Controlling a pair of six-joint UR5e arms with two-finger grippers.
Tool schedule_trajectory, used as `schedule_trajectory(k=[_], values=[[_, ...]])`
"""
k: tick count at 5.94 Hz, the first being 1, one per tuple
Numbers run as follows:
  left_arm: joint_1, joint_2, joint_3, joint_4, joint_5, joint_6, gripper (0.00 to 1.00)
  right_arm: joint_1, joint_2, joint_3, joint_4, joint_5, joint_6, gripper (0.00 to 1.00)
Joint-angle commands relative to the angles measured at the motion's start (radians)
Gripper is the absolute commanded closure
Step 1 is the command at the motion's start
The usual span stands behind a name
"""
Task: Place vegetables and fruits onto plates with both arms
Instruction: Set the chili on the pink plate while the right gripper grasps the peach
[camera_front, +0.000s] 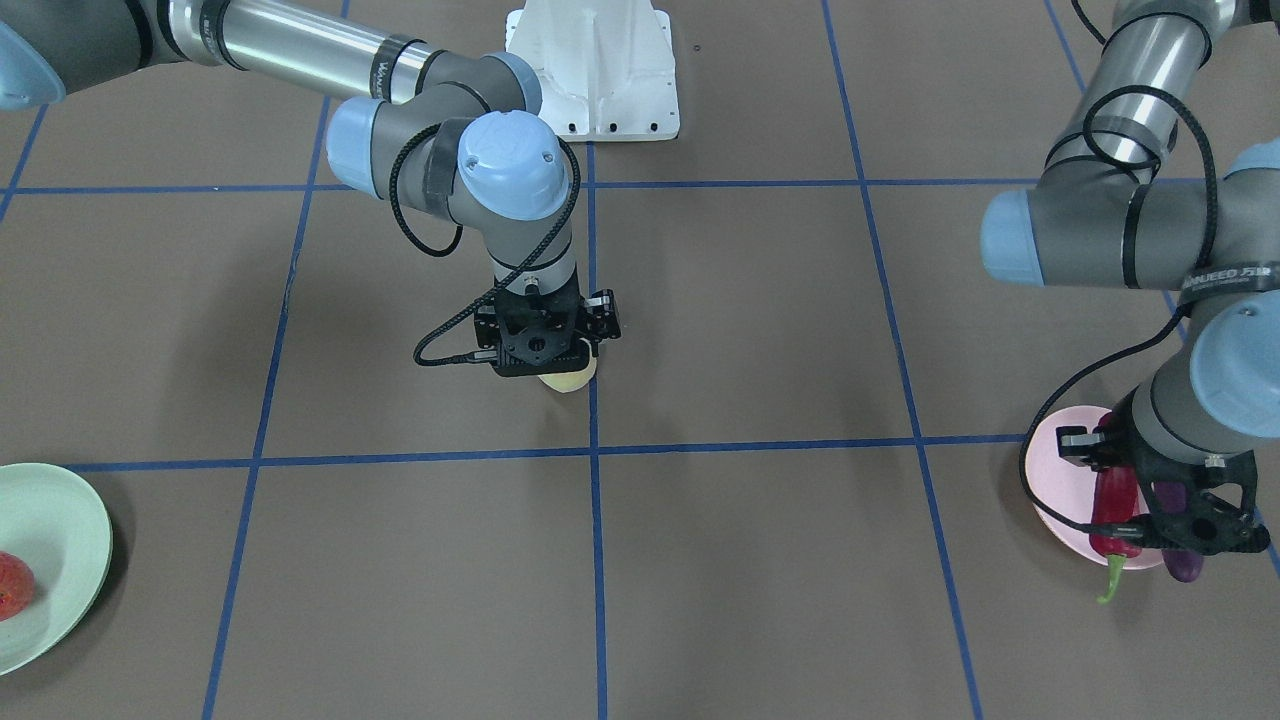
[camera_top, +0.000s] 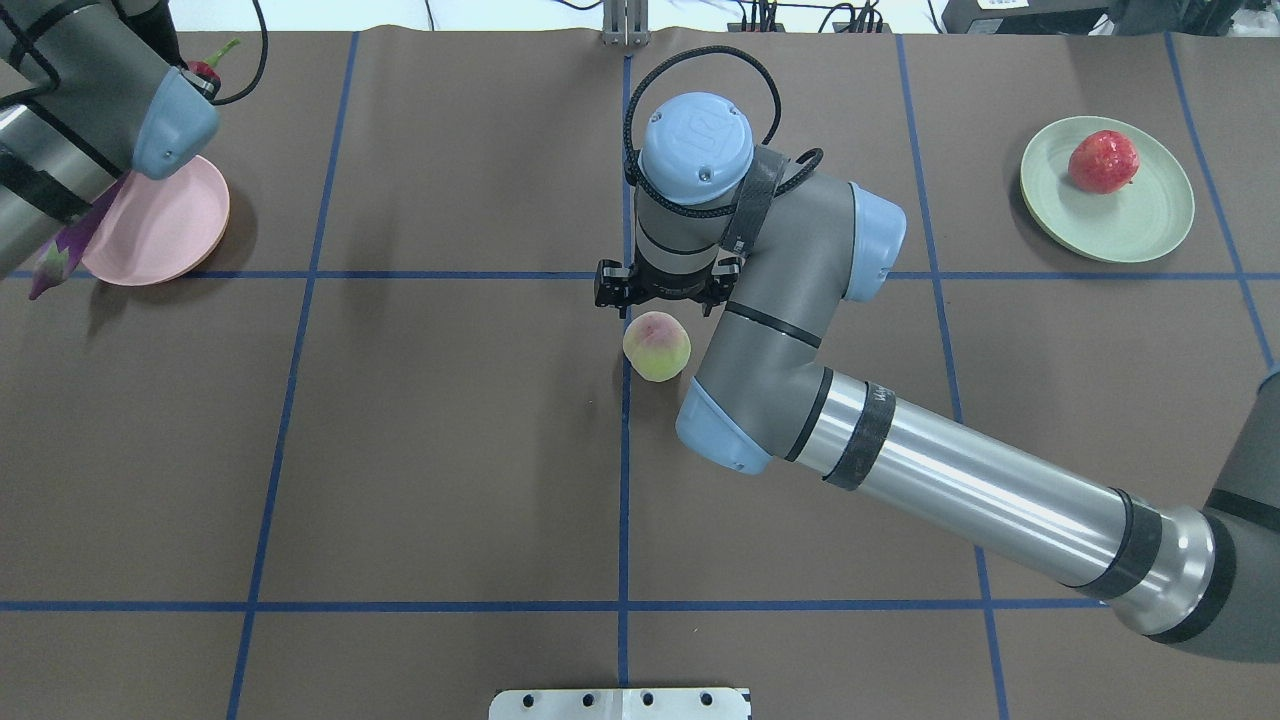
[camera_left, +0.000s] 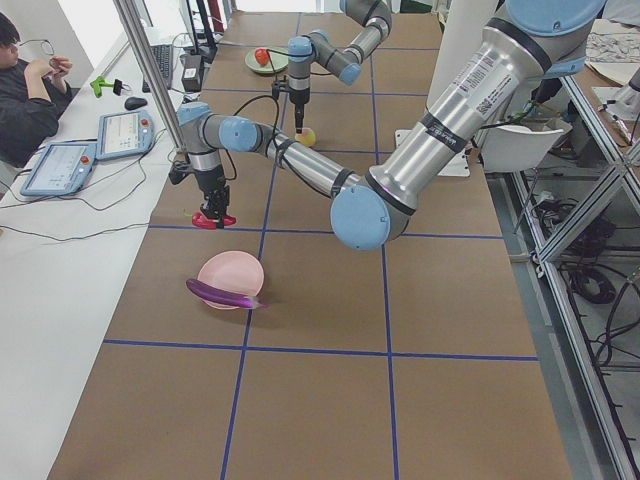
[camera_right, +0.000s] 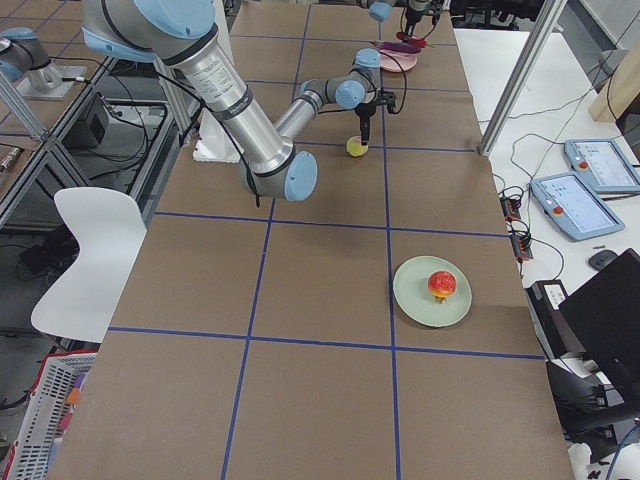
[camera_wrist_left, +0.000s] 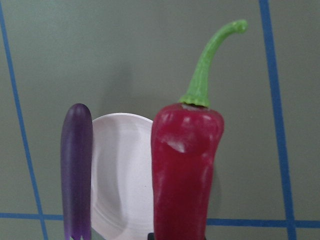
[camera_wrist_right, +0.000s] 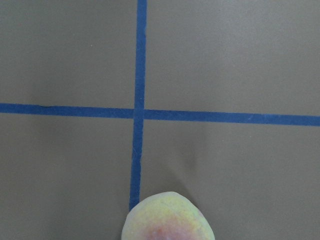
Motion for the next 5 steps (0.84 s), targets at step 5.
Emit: schedule_trajectory(k=[5], values=[[0.044,0.044,0.175,-0.187,0.159,0.008,1.0,-0.033,-0.001,-0.025,0.002,-0.013,-0.012,0.01]])
